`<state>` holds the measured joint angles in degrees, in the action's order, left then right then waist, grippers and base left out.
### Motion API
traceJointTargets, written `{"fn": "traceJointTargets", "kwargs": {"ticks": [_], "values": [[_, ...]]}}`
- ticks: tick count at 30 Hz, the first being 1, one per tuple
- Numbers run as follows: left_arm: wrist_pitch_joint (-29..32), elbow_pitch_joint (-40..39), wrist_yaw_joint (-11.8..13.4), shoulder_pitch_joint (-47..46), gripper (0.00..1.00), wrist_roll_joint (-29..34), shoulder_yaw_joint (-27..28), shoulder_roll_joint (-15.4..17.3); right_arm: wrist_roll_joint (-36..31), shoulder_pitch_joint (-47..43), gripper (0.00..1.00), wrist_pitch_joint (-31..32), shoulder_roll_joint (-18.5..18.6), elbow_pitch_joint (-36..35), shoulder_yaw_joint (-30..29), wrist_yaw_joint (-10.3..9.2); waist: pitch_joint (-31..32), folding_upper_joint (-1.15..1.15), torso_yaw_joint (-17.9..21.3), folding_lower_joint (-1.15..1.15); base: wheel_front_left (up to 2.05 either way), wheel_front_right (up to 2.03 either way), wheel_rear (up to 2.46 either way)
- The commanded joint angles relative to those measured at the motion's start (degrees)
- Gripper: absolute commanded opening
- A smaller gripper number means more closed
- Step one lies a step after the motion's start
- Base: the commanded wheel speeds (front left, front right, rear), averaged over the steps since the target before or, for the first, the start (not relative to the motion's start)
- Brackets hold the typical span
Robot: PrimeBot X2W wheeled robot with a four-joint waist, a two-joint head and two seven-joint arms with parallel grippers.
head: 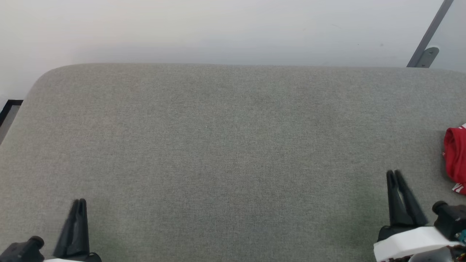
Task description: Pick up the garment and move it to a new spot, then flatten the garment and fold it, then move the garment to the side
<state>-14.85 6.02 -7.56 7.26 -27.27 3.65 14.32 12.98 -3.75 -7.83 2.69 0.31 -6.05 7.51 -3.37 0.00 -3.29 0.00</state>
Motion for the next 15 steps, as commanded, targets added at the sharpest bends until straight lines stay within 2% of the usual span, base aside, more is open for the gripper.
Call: {"fn": "traceJointTargets", "kwargs": {"ticks": [1, 15], "values": [[0.3, 0.0, 0.0, -0.2, 0.0, -0.9, 0.0, -0.1, 1.1, 0.2, 0.0, 0.1, 0.0, 0.1, 0.0, 0.0, 0.0, 0.0, 0.0, 0.0, 0.0, 0.0, 0.0], [4.0, 1.6, 0.0, -2.8, 0.0, -13.2, 0.3, -2.0, 16.1, 2.1, 0.0, 2.6, 0.3, 2.6, 0.2, 0.0, 0.4, 0.0, 0.4, 0.0, 0.0, 0.0, 0.0]]}}
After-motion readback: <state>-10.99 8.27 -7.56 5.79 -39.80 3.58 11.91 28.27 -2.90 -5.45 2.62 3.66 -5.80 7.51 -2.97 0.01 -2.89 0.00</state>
